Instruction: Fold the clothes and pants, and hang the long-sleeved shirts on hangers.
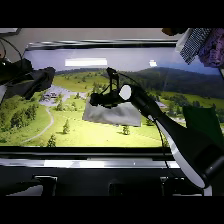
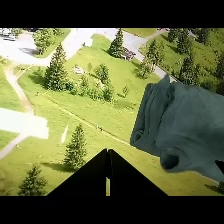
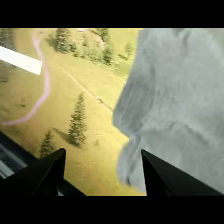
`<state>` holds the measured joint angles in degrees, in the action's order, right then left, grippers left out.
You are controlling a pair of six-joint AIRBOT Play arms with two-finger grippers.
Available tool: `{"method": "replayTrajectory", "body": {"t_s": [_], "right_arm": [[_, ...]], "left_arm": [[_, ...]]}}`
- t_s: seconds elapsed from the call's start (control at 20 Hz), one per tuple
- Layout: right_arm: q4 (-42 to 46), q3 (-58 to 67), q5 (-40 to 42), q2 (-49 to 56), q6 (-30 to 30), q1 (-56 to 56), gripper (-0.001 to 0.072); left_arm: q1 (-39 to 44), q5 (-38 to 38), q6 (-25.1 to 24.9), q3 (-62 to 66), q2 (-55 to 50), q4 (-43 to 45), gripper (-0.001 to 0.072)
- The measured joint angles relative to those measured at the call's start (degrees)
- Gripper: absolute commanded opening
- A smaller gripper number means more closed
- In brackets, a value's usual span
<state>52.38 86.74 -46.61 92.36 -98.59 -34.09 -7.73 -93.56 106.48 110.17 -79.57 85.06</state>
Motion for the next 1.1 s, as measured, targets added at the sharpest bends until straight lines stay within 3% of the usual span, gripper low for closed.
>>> {"method": "replayTrajectory", "body": {"t_s": [0.25,0.3,0.55,0.7,0.9,1.1], "right_arm": [[-7.3,0.0,-3.3,-6.4,6.3,3.8,0.0562],[-7.4,0.0,-5.0,-8.5,7.1,6.6,0.0599],[-5.4,-1.5,-17.6,-14.6,11.7,29.6,0.0616],[-7.1,-9.1,-22.2,-15.3,16.2,41.8,0.063],[-13.2,-23.6,-21.6,-13.4,24.3,48.2,0.0629],[-19.5,-31.0,-17.0,-7.9,30.8,46.4,0.0605]], "left_arm": [[0.0,0.0,0.2,0.0,-0.4,-0.1,0.0021],[0.0,0.0,0.2,0.0,-0.5,-0.2,0.0021],[0.0,0.0,0.4,0.0,-0.6,-0.3,0.0021],[0.0,0.1,0.2,0.0,-0.6,-0.4,0.0022],[0.0,0.2,0.0,0.0,-0.6,-0.4,0.0022],[0.0,0.5,-0.2,0.0,-0.6,-0.4,0.0021]]}}
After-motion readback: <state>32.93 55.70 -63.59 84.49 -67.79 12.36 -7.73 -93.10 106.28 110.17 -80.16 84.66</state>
